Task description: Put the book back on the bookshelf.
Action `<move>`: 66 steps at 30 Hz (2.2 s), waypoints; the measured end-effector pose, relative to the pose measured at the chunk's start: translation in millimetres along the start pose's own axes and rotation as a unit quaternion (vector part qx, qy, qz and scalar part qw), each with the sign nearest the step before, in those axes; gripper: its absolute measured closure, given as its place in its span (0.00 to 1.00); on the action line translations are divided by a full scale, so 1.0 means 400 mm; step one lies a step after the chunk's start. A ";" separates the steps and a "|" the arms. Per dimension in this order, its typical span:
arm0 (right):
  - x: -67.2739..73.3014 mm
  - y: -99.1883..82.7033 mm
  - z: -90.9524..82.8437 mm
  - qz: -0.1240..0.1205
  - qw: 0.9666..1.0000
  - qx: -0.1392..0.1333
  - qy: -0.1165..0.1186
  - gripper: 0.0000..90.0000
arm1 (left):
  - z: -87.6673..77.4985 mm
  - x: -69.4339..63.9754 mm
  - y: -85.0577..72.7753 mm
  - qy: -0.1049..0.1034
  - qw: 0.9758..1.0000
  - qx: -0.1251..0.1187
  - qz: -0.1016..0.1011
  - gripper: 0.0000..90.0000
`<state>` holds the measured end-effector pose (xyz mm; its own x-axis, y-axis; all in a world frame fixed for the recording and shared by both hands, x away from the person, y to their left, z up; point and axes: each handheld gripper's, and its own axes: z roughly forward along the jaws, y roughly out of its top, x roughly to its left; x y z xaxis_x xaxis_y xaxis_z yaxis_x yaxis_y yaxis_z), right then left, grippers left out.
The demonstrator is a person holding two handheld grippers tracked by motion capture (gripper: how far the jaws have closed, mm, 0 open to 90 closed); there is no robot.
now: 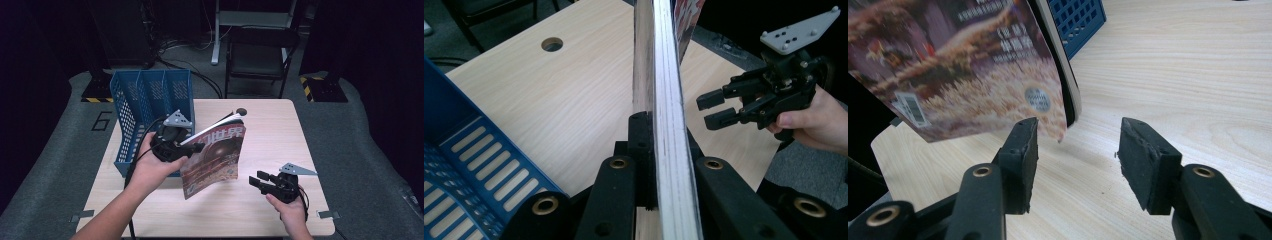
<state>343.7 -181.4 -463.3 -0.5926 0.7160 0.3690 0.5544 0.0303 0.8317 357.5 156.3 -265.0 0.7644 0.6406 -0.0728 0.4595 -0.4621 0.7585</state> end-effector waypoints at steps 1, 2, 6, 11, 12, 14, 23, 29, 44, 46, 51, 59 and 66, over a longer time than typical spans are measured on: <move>0.000 0.000 0.000 0.001 1.000 0.000 0.000 0.55 | -0.005 0.001 0.003 0.003 1.000 -0.001 -0.002 0.93; 0.000 -0.001 0.000 0.000 1.000 0.000 0.001 0.55 | -0.009 0.003 0.006 0.003 1.000 -0.003 -0.003 0.93; -0.001 -0.001 -0.001 0.004 1.000 -0.001 0.002 0.55 | -0.029 0.013 0.017 0.006 1.000 -0.007 -0.003 0.93; -0.002 -0.002 0.000 0.004 1.000 0.000 0.000 0.55 | -0.053 0.021 0.030 0.010 1.000 -0.014 -0.005 0.93; -0.002 -0.002 0.001 0.003 1.000 0.000 0.001 0.55 | -0.056 0.023 0.032 0.010 1.000 -0.014 -0.004 0.93; -0.002 -0.003 0.001 0.002 1.000 0.001 0.002 0.55 | -0.063 0.023 0.036 0.014 1.000 -0.018 -0.005 0.93; -0.001 -0.004 0.003 0.005 1.000 0.002 0.002 0.55 | -0.087 0.031 0.047 0.016 1.000 -0.021 -0.010 0.93; 0.000 -0.005 0.005 0.004 1.000 0.004 0.000 0.55 | -0.104 0.039 0.053 0.019 0.999 -0.026 -0.013 0.93; 0.001 -0.006 0.008 0.004 1.000 0.006 0.002 0.55 | -0.135 0.069 0.056 0.033 0.999 -0.027 -0.024 0.93; 0.001 -0.006 0.008 0.004 1.000 0.007 0.002 0.55 | -0.140 0.074 0.056 0.037 0.999 -0.028 -0.028 0.93; 0.001 -0.007 0.009 0.003 1.000 0.008 0.003 0.55 | -0.156 0.090 0.054 0.041 0.998 -0.027 -0.034 0.93; 0.002 -0.007 0.009 0.003 1.000 0.008 0.004 0.55 | -0.173 0.119 0.049 0.060 0.997 -0.032 -0.044 0.93; 0.001 -0.007 0.012 0.001 1.000 0.008 0.004 0.55 | -0.193 0.148 0.040 0.076 0.995 -0.031 -0.055 0.93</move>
<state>344.5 -177.8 -467.4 -0.5957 0.7108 0.3740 0.5646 0.0393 0.8245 375.2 234.1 -207.3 0.6324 0.7721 -0.0626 0.5042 -0.3490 0.7899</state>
